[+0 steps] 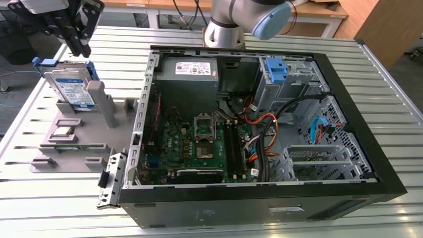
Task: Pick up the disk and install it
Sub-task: 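Reach for the disk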
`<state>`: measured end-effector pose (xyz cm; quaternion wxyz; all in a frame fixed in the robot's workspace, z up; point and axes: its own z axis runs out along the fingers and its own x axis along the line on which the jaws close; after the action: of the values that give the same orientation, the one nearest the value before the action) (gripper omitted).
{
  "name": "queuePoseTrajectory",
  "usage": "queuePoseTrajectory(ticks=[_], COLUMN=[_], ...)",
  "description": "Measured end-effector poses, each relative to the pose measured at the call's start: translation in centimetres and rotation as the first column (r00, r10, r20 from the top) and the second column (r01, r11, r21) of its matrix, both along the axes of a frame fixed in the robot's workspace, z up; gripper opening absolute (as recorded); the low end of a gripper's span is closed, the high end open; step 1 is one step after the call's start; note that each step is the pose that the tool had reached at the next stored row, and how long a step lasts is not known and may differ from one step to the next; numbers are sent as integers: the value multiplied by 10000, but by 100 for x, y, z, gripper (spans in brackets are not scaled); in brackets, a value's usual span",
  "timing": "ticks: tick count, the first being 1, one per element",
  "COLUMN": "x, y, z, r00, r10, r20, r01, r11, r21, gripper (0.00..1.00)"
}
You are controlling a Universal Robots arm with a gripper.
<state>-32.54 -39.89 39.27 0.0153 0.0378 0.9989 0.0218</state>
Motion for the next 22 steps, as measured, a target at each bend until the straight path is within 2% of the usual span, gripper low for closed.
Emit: queuePoseTrajectory(ticks=[22], x=[-265], y=[0], z=[-7], r00=[10000], r10=[0], r20=[0], r01=[0], r11=[10000], r21=[0], gripper=[24])
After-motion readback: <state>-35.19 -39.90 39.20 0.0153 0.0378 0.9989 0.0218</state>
